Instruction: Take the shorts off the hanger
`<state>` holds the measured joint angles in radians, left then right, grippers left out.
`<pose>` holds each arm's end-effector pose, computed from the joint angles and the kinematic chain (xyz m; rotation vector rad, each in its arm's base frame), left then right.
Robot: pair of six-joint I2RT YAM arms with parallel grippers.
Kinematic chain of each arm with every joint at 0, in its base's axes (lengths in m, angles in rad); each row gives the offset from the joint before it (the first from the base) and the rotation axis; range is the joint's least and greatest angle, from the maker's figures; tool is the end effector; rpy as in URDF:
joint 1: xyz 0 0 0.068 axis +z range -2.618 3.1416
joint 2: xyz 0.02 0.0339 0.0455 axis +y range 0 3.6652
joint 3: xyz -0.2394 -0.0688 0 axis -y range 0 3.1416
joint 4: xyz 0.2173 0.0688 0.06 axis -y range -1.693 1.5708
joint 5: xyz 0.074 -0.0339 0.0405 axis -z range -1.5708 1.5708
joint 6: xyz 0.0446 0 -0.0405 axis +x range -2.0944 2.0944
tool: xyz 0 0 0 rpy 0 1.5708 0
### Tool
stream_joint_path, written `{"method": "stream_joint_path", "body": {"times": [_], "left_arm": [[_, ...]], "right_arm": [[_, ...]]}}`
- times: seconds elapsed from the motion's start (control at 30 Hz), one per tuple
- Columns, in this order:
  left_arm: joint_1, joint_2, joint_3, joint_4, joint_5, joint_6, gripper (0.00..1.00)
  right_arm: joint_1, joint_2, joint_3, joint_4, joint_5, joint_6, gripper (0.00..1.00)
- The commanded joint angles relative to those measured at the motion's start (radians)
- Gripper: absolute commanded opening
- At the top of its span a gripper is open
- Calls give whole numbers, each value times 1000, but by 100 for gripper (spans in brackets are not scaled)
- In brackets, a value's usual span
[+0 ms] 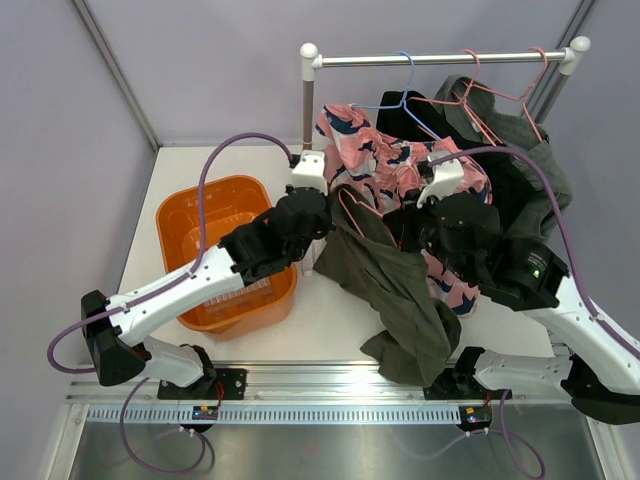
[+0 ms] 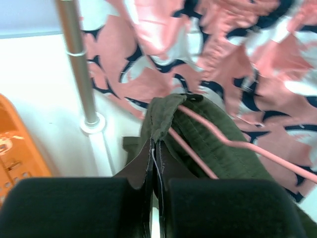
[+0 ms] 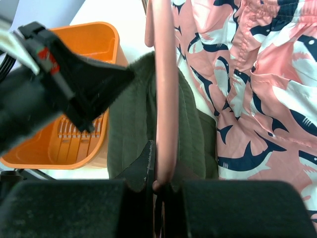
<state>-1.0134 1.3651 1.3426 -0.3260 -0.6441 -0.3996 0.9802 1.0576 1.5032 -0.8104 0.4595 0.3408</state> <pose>0.1776 -0.2343 0.3655 0.1438 1.8576 -0.3647 0.1162 0.1378 0.4292 -0.3063 1.8973 0.4511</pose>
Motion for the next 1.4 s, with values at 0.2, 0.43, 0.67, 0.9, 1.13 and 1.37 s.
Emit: {"method": "stream_joint_path", "body": {"times": [0.2,0.43,0.67,0.9,1.13,1.37], "left_arm": [[102,98,64,7,20,-18,0],[130,131,37,37,78,-7,0],[70,3,-55,123,230,22,0],[-169,-127,-45,108,431,200,0],[-518,-146,-2,8,322,318,0],[-564,-187,72,-33,-28,331,0]], "right_arm": [[21,-84,46,17,-59,-6,0],[22,-119,48,13,-47,-17,0],[23,-114,26,49,48,-42,0],[23,-51,2,157,111,-103,0],[21,37,64,226,215,-183,0],[21,119,258,125,344,-210,0]]}}
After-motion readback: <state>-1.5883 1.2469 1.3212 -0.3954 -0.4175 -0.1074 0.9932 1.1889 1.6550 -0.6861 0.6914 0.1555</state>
